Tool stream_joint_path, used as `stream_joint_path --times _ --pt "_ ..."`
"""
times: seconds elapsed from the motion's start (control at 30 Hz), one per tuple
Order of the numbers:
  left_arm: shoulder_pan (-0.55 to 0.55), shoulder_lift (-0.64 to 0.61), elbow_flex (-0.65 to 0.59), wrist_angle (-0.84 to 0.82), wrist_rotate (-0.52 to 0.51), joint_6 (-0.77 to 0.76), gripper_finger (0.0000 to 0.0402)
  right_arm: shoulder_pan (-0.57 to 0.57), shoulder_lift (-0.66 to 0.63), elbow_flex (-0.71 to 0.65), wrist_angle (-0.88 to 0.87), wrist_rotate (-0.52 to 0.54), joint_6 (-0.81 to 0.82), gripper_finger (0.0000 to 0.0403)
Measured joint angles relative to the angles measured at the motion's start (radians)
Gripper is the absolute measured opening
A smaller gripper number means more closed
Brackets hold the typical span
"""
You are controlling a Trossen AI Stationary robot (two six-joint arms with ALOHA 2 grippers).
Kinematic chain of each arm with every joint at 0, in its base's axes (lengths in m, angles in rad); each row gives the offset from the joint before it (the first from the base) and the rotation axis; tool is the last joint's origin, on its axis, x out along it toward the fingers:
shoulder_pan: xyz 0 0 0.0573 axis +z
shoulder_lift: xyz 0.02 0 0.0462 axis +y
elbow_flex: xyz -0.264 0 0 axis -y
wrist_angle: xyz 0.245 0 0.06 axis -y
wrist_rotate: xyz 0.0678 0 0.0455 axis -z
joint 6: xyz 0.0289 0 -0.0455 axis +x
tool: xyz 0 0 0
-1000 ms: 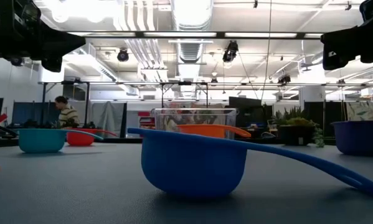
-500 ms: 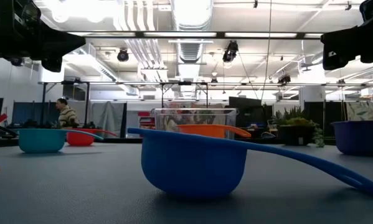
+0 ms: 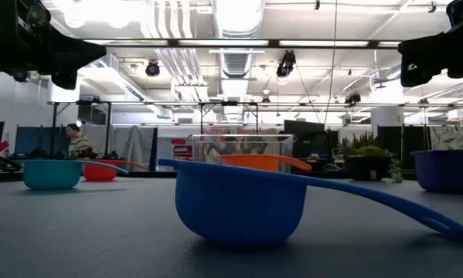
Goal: Nest measuring cups in basket
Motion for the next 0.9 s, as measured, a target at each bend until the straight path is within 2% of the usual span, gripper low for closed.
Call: stream_joint_path --times 0.9 --pt "0.000 0.000 0.000 0.027 0.000 -0.001 0.0000 0.000 0.000 0.000 0.000 0.000 0.000 0.0009"
